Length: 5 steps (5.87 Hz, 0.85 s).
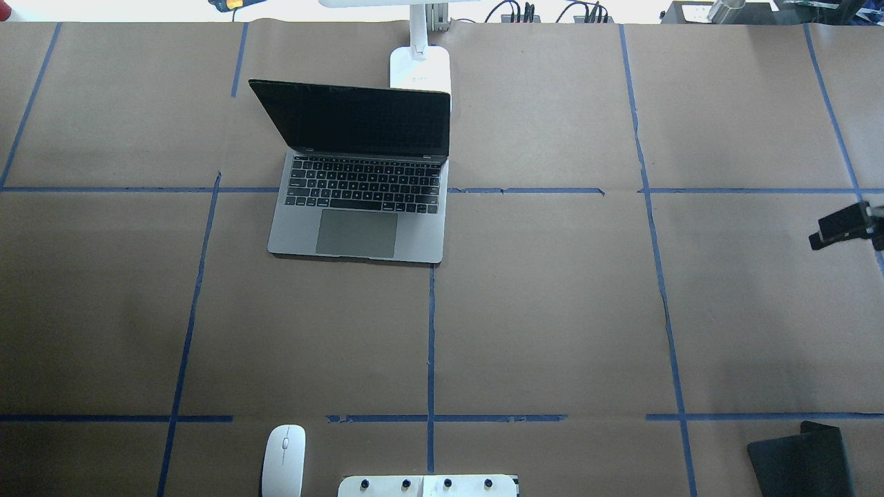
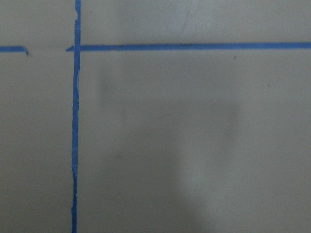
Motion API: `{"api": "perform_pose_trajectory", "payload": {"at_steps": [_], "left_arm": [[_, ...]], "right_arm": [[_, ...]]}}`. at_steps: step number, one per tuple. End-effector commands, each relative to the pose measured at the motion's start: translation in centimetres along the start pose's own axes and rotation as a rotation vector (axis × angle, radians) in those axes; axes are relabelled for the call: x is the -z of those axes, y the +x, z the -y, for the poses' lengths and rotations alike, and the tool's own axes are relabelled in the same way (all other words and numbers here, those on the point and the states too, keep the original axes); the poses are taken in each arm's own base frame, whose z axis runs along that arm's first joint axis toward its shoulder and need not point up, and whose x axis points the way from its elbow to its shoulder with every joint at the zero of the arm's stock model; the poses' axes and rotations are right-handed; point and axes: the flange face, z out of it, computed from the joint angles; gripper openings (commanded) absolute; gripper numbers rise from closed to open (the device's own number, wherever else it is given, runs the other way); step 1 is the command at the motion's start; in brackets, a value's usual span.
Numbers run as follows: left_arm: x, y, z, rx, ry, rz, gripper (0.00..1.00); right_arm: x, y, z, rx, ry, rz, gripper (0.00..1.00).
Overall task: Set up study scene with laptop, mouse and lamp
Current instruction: 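Reach the right gripper to the black mouse pad and grasp it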
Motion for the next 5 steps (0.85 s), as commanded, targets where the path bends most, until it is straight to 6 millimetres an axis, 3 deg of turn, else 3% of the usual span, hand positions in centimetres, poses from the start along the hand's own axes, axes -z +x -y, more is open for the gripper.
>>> {"api": "perform_pose_trajectory", "payload": {"at_steps": [1, 3, 5], "left_arm": [[0.7, -0.6, -0.6, 0.048, 0.019, -0.032, 1.0], [1.3, -0.2, -0.5, 0.041, 0.032, -0.029, 1.0], [1.6, 0.2, -0.5, 0.036, 0.038, -0.028, 1.0]], "right_arm": [[-2.4, 1.5, -7.3, -0.032, 0.03, 0.039, 1.0], [-5.1, 2.4, -13.7, -0.052, 0.03, 0.047, 1.0], [-10.4, 4.2, -17.8, -0.064, 0.023, 0.034, 1.0]]}}
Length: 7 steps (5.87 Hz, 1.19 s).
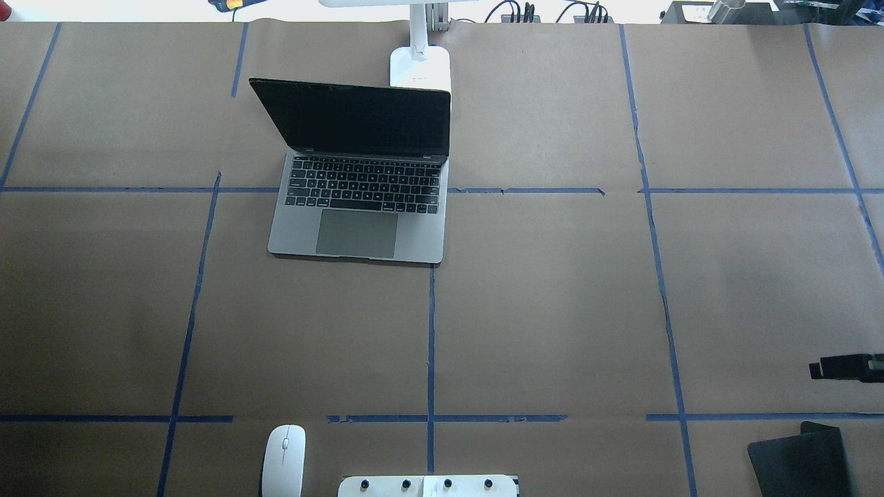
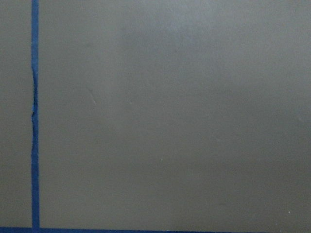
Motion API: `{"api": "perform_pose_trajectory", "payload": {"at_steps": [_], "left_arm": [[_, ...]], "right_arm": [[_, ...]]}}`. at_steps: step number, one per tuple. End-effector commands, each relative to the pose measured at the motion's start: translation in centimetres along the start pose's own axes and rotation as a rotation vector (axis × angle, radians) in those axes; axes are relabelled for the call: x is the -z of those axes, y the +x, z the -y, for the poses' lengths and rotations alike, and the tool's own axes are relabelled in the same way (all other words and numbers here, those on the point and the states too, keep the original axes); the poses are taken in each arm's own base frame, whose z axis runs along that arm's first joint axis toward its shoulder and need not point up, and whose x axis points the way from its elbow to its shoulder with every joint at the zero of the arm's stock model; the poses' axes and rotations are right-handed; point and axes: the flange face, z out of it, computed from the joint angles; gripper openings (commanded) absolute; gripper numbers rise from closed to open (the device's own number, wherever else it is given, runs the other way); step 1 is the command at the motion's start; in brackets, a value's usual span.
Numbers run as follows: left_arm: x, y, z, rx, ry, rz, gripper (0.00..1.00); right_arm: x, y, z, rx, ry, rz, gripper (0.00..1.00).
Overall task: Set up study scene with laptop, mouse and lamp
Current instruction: 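Reach the right gripper to the black mouse pad and grasp it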
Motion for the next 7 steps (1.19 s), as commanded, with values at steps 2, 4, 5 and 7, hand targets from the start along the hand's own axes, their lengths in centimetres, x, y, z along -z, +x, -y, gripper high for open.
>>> {"api": "perform_pose_trajectory", "payload": {"at_steps": [2, 4, 5, 7], "left_arm": [[1.3, 1.2, 0.0, -0.02, 0.025, 0.005, 1.0], [2.3, 2.1, 0.2, 0.01, 0.046, 0.009, 1.0], [2.7, 2.5, 0.1, 0.005, 0.052, 0.008, 1.0], [2.8, 2.8, -0.8, 0.002, 0.053, 0.008, 1.0]], "right_arm": [[-5.5, 1.0, -6.7, -0.035, 0.002, -0.071, 1.0], [-5.5, 1.1, -9.5, -0.091, 0.03, -0.032, 1.0], [-4.0, 6.2, -9.3, -0.039, 0.019, 0.053, 1.0], [-5.1, 6.6, -10.0, -0.007, -0.005, 0.068, 1.0]]}}
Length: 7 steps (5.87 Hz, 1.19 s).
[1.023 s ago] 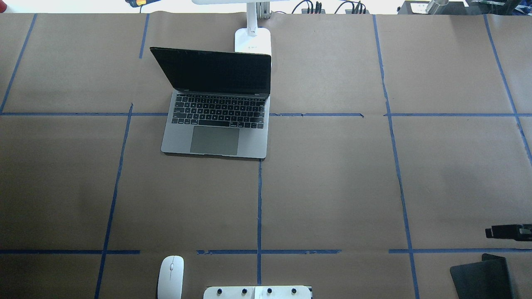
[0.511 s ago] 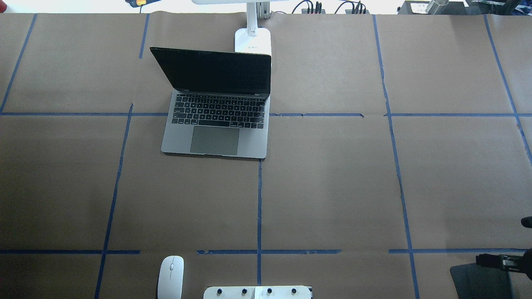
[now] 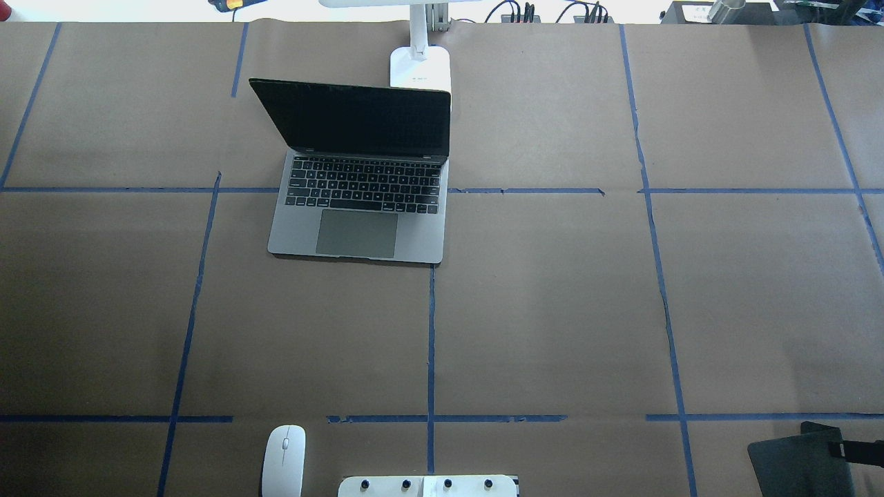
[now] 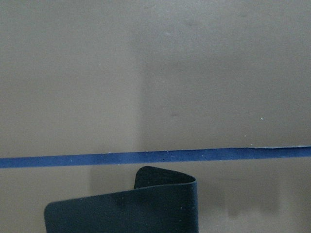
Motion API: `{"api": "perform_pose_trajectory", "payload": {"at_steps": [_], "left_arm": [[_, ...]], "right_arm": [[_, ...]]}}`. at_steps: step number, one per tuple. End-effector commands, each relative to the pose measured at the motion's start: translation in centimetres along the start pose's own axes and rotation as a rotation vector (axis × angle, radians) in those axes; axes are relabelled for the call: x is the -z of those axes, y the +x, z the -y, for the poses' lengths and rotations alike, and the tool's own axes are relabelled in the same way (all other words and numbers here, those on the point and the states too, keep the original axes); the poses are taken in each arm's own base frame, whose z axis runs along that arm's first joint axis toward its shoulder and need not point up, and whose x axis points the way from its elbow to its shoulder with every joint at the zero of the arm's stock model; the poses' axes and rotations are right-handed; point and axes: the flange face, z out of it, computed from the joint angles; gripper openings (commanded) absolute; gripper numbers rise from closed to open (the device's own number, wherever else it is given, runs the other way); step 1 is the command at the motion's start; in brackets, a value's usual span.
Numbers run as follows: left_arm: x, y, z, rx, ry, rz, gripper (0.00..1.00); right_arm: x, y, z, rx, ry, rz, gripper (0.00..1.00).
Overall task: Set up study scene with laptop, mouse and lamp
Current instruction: 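Reach the right gripper to the black mouse pad and grasp it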
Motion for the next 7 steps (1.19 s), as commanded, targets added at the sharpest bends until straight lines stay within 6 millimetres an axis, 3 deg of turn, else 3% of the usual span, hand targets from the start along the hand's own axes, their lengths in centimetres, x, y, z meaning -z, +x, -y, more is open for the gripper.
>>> {"api": "perform_pose_trajectory", "payload": {"at_steps": [1, 2, 3, 5, 6, 7], "left_arm": [[0.6, 0.6, -0.2, -0.007, 0.009, 0.002, 1.0], [0.5, 0.5, -0.2, -0.006, 0.008, 0.002, 1.0], [0.5, 0.5, -0.2, -0.006, 0.007, 0.002, 1.0], [0.4, 0.5, -0.2, -0.004, 0.006, 0.002, 1.0], [0.3, 0.4, -0.2, -0.002, 0.004, 0.002, 1.0], [0.3, 0.4, -0.2, -0.002, 0.004, 0.0, 1.0]], "right_arm": [[-2.6, -1.3, -0.9, 0.029, -0.02, -0.01, 1.0], [-3.9, -2.3, -1.0, 0.031, -0.009, -0.024, 0.98], [-3.8, -2.2, -1.0, 0.032, -0.009, -0.027, 0.88], [-3.8, -2.1, -1.0, 0.029, -0.009, -0.03, 0.23], [-3.7, -2.0, -0.9, 0.024, -0.006, -0.03, 0.01], [-3.5, -2.3, -0.9, 0.023, -0.005, -0.026, 0.0]]}}
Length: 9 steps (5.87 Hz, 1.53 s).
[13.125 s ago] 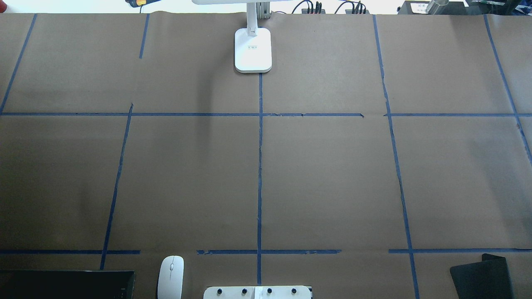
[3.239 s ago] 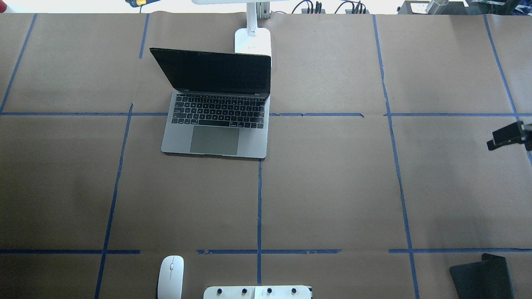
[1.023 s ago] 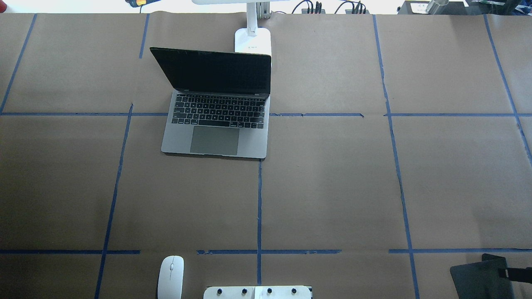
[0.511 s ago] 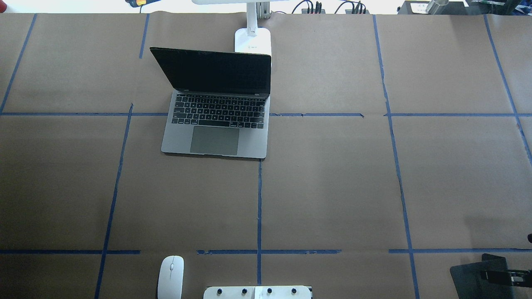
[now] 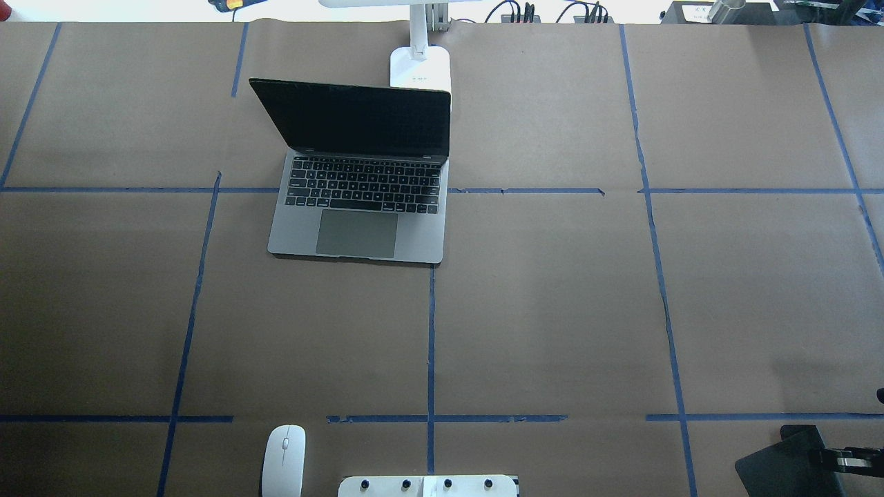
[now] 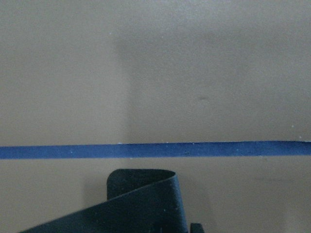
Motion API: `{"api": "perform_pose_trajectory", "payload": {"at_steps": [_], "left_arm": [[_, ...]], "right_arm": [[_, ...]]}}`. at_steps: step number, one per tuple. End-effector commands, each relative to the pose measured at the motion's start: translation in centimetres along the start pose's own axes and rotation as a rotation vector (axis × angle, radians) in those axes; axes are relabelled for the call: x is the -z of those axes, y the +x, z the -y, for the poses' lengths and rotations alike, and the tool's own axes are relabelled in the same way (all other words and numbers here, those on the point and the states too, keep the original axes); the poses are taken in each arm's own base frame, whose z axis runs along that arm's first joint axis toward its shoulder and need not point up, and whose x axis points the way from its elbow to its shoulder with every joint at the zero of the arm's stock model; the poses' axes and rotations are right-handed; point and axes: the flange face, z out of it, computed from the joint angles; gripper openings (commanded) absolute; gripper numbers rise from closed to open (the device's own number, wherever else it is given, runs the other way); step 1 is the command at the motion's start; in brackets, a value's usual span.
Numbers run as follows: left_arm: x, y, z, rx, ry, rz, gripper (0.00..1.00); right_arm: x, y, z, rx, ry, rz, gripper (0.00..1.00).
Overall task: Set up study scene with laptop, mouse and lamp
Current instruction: 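Carry the mouse pad with the right gripper beside the laptop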
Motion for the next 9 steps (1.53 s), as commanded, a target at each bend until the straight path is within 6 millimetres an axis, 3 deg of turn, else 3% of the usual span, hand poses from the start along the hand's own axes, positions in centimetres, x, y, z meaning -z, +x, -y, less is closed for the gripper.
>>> {"api": "perform_pose_trajectory", "payload": {"at_steps": [1, 2, 3, 5, 6, 7, 8, 9], "left_arm": [[0.0, 0.0, 0.0, 0.001, 0.0, -0.001, 1.0], [0.0, 0.0, 0.0, 0.001, 0.0, -0.001, 1.0], [0.0, 0.0, 0.0, 0.001, 0.0, -0.001, 1.0], [0.0, 0.0, 0.0, 0.0, 0.001, -0.001, 1.0], [0.0, 0.1, 0.1, -0.001, 0.0, -0.002, 1.0], [0.1, 0.1, 0.1, -0.002, 0.002, -0.003, 1.0], [0.2, 0.2, 0.0, -0.003, 0.003, -0.002, 1.0], [0.1, 0.1, 0.0, -0.002, 0.002, -0.003, 1.0]], "right_arm": [[0.4, -0.5, 0.1, -0.004, 0.002, 0.012, 0.0], [1.6, -1.5, 0.2, -0.009, 0.005, 0.035, 0.0], [3.2, -2.7, 1.8, -0.055, 0.063, 0.075, 0.0], [3.3, -5.6, 5.3, -0.141, 0.158, 0.174, 0.0], [1.6, -7.0, 7.4, -0.175, 0.192, 0.214, 0.0], [1.5, -7.5, 10.2, -0.227, 0.212, 0.204, 0.0], [2.0, -10.4, 14.3, -0.271, 0.218, 0.237, 0.0], [2.2, -12.4, 16.8, -0.283, 0.238, 0.244, 0.0]]}}
